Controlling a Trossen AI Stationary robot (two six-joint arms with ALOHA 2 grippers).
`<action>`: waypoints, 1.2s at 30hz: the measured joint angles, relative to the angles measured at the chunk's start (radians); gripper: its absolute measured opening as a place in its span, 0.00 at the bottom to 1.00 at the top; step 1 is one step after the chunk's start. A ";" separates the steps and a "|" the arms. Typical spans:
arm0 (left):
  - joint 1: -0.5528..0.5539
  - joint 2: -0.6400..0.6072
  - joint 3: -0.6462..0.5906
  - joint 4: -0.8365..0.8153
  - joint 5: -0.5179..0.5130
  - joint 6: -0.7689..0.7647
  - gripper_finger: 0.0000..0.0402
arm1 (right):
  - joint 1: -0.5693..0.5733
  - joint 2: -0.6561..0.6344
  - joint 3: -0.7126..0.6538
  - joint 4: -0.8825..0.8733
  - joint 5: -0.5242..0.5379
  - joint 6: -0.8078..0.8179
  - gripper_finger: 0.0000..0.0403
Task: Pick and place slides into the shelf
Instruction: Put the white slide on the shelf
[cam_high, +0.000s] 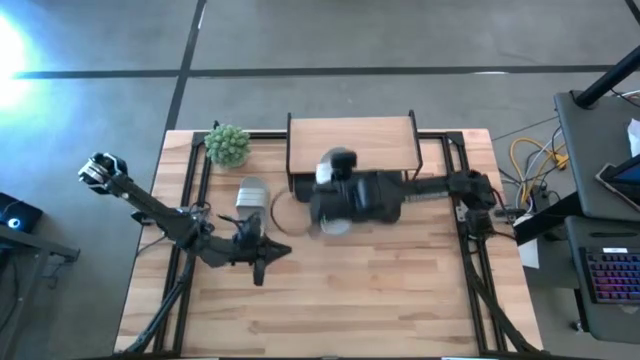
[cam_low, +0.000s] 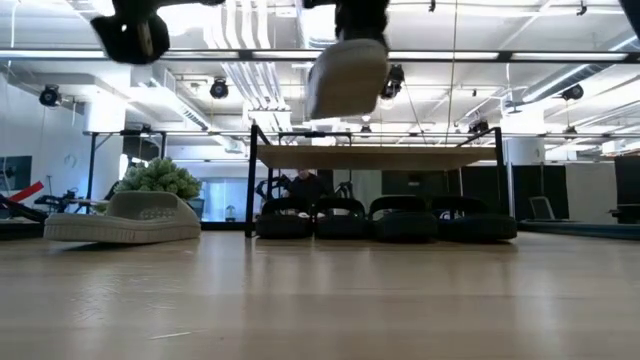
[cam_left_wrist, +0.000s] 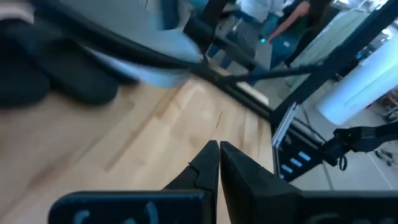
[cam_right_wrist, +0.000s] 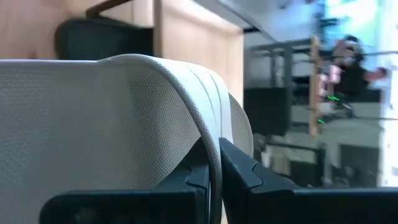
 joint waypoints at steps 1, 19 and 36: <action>0.000 -0.019 0.000 0.001 -0.007 0.020 0.00 | -0.031 -0.008 -0.001 0.050 -0.042 -0.061 0.03; 0.105 -0.177 -0.021 -0.089 -0.177 0.087 0.00 | -0.375 -0.059 -0.096 0.564 -0.173 -0.522 0.03; 0.138 -0.188 -0.019 -0.088 -0.174 0.083 0.00 | -0.471 0.316 0.421 0.255 -0.374 -0.339 0.03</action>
